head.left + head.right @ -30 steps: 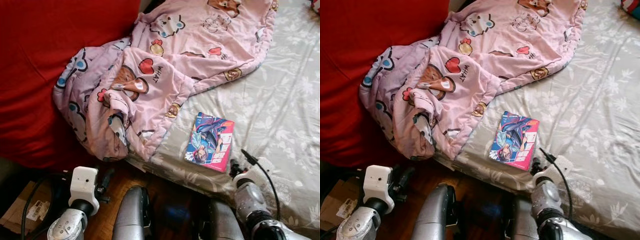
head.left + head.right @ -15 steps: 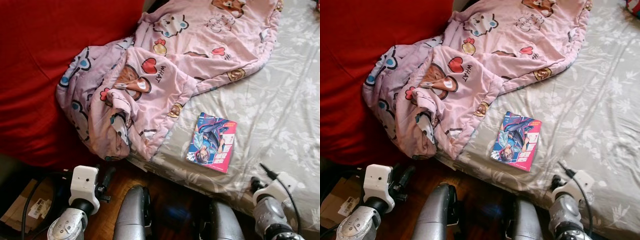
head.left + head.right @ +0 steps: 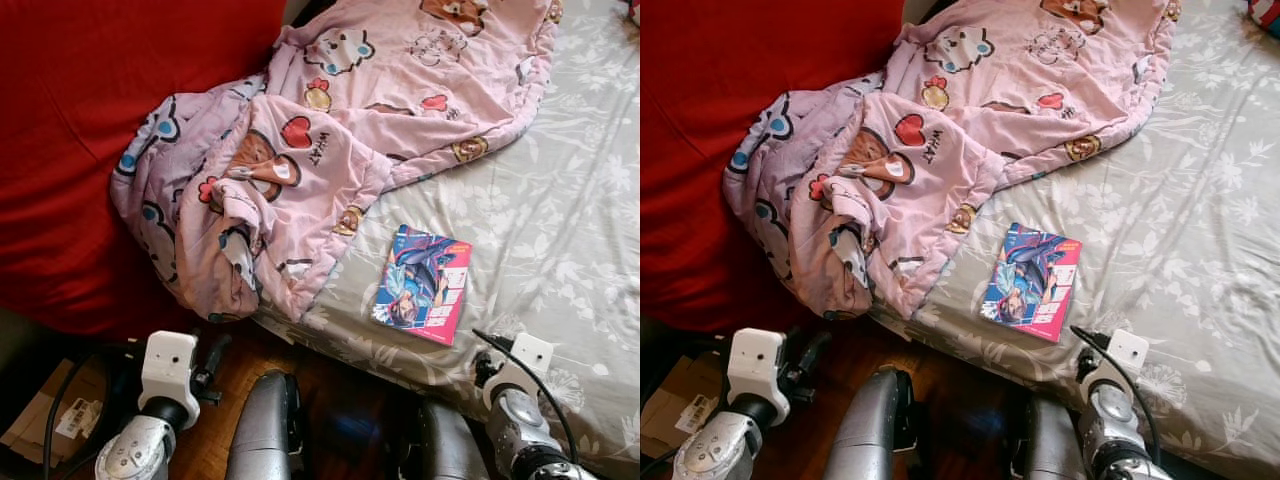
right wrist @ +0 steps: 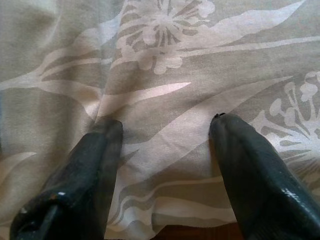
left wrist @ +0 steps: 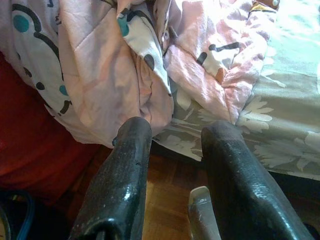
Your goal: Clean up the room
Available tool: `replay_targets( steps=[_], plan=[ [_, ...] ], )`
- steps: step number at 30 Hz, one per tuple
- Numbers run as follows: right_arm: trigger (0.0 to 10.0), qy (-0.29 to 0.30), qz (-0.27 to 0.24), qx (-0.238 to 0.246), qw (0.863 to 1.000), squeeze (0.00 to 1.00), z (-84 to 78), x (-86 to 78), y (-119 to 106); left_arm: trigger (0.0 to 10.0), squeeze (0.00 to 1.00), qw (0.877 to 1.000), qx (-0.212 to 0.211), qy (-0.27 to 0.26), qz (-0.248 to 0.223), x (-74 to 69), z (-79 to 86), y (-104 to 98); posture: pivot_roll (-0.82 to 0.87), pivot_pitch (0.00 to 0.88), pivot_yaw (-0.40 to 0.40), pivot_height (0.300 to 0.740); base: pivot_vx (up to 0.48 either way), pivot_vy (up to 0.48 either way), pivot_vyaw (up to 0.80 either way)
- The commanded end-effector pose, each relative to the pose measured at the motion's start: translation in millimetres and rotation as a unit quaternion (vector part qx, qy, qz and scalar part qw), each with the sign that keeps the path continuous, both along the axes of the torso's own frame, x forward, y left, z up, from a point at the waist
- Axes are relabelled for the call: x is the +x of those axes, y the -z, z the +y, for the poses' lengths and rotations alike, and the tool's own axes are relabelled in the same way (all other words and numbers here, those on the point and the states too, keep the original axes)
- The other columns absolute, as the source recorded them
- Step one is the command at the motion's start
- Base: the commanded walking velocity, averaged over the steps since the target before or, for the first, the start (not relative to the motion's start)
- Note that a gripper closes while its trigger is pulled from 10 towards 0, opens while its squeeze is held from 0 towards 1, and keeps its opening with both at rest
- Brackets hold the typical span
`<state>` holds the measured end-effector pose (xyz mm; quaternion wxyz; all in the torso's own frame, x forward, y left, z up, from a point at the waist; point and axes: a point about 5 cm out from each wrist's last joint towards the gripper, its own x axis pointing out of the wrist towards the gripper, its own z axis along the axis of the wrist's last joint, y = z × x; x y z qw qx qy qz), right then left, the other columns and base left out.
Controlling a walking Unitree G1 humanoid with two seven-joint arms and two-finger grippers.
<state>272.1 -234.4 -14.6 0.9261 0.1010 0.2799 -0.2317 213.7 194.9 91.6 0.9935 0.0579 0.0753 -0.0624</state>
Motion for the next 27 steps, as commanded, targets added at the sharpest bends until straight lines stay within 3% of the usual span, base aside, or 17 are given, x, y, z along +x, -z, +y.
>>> replay_targets(
  steps=[1,27],
  plan=[
    [0.0,0.005,0.034,0.005,0.999,0.0,0.6,-12.5,11.5,10.0,0.0,1.0,0.004,-0.007,0.027,-7.5,3.4,9.4,0.16,0.314,0.083,0.636,0.0,0.0,0.0],
    [0.0,0.02,0.068,0.004,0.997,0.0,0.0,-25.4,21.6,10.0,0.0,0.999,0.004,-0.003,0.034,-8.0,1.3,12.3,0.15,0.312,0.084,0.636,0.0,0.0,0.0]
  ],
)
